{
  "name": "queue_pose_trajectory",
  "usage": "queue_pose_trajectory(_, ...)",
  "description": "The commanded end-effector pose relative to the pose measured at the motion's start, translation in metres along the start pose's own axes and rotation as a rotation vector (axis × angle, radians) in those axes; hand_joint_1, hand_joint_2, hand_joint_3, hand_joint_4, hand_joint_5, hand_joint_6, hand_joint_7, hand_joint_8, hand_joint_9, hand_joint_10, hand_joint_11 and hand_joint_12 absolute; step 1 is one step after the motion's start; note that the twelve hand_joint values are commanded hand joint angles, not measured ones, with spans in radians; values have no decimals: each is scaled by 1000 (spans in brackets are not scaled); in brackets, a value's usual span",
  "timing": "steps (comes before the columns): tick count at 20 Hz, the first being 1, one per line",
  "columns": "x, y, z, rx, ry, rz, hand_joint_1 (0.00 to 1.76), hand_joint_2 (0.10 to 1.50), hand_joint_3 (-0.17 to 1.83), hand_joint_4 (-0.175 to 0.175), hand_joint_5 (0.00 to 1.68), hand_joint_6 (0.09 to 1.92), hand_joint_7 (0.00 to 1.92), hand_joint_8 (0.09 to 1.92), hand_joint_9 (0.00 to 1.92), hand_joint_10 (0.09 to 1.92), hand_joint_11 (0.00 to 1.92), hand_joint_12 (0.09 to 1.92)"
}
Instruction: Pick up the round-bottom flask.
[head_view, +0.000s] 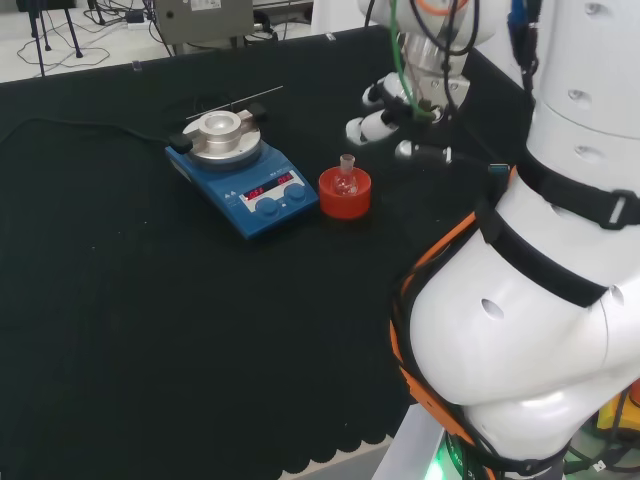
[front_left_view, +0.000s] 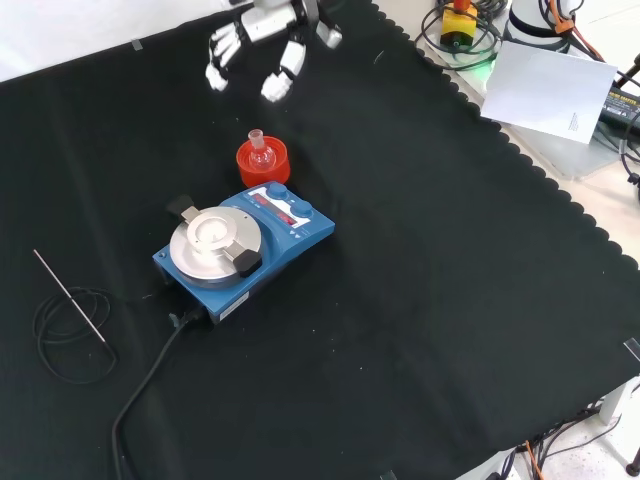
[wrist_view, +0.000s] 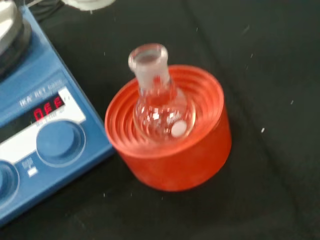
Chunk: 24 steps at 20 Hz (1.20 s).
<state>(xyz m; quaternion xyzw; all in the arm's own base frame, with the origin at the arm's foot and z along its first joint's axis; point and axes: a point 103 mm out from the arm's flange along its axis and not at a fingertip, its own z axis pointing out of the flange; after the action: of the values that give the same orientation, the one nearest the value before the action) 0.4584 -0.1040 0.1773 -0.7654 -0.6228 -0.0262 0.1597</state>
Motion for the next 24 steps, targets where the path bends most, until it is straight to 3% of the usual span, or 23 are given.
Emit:
queue_pose_trajectory(1,-4,15,20,-12,18,-20,729,821,427,-58,523,87,224,601,299,694,0,1086)
queue_pose_trajectory(6,2,15,29,-14,-4,-20,747,807,440,-59,527,87,226,603,303,695,0,1089)
queue_pose_trajectory(18,-11,21,55,3,-5,-19,832,707,549,-56,556,87,233,608,313,693,0,1095)
queue_pose_trajectory(24,-11,22,60,-19,-4,-32,842,700,558,-56,601,87,235,609,315,693,0,1095)
